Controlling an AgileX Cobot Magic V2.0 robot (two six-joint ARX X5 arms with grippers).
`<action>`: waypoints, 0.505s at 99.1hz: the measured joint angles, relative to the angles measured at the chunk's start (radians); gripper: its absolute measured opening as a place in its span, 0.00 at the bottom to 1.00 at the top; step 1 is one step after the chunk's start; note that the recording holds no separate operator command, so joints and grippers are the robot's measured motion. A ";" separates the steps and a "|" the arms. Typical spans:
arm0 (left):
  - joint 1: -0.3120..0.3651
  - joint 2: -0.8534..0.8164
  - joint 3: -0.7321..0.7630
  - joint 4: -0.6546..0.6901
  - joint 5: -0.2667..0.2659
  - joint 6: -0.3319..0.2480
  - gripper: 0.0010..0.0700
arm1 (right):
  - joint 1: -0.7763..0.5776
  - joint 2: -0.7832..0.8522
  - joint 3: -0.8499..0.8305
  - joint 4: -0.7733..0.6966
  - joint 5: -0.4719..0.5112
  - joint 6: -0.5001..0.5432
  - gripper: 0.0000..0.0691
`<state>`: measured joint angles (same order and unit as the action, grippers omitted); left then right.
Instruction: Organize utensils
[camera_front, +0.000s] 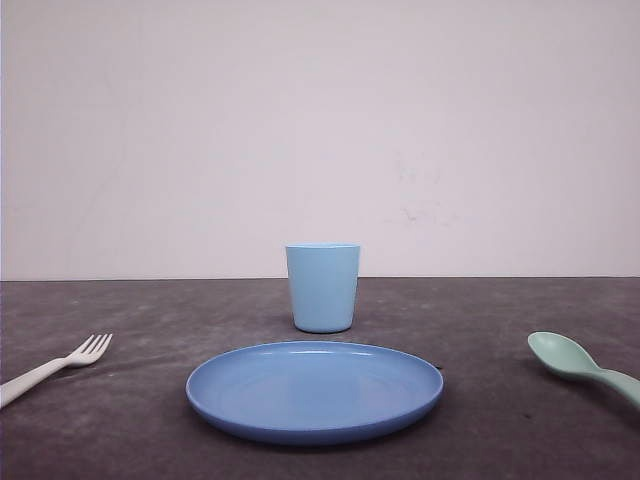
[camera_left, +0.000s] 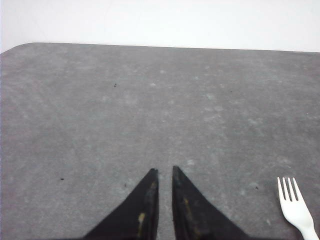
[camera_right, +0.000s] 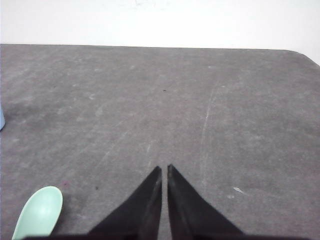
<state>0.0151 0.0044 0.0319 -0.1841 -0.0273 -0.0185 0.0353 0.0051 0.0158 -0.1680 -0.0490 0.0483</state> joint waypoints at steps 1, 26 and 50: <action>0.000 0.000 0.000 0.000 0.000 0.000 0.02 | 0.000 0.000 0.000 0.000 0.000 0.000 0.03; 0.000 0.000 0.000 0.000 0.000 0.000 0.02 | 0.000 0.000 0.000 0.000 -0.001 0.000 0.03; 0.000 0.000 0.000 0.000 0.000 0.000 0.02 | 0.000 0.000 0.000 -0.003 -0.003 0.011 0.03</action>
<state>0.0151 0.0044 0.0319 -0.1841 -0.0273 -0.0185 0.0353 0.0051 0.0158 -0.1707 -0.0521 0.0593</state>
